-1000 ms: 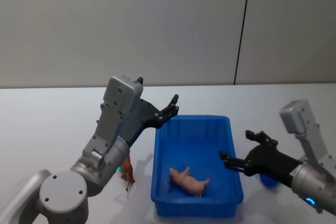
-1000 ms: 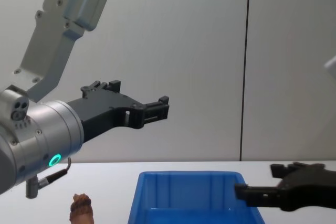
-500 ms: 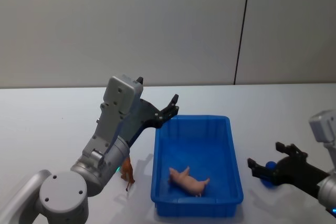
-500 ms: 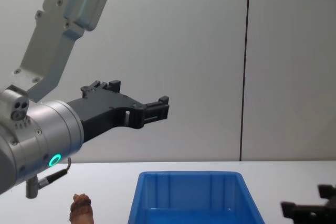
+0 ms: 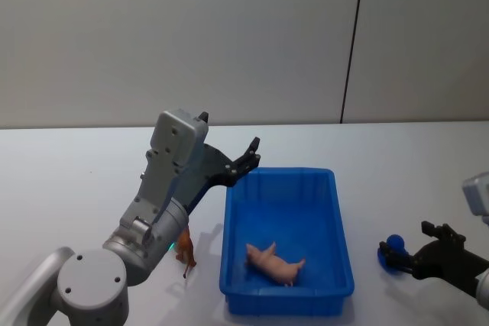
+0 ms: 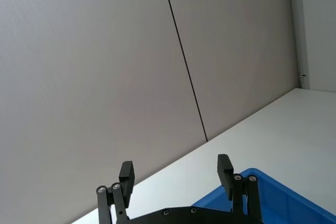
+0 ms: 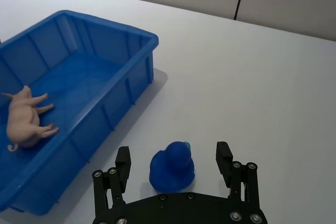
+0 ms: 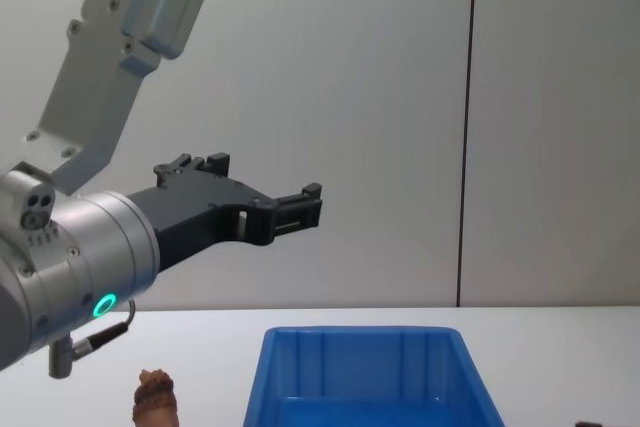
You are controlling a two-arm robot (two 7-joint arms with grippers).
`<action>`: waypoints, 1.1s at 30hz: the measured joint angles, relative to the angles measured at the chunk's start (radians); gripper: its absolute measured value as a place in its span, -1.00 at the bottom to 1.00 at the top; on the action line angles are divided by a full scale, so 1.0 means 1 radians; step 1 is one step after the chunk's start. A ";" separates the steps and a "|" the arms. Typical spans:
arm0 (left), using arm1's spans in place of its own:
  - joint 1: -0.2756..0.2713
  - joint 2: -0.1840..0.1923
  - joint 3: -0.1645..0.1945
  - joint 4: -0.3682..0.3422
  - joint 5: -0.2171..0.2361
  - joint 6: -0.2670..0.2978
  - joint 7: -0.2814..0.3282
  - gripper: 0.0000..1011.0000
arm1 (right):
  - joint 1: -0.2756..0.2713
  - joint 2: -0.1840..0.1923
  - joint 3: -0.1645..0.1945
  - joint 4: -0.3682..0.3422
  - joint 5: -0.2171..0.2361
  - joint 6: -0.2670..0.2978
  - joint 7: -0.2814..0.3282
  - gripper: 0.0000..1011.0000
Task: Pick up the two dolls from the table and place them into the box.
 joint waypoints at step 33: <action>0.000 0.000 0.000 0.000 0.000 0.000 0.000 0.98 | 0.077 -0.049 -0.036 0.138 -0.049 0.016 0.026 0.60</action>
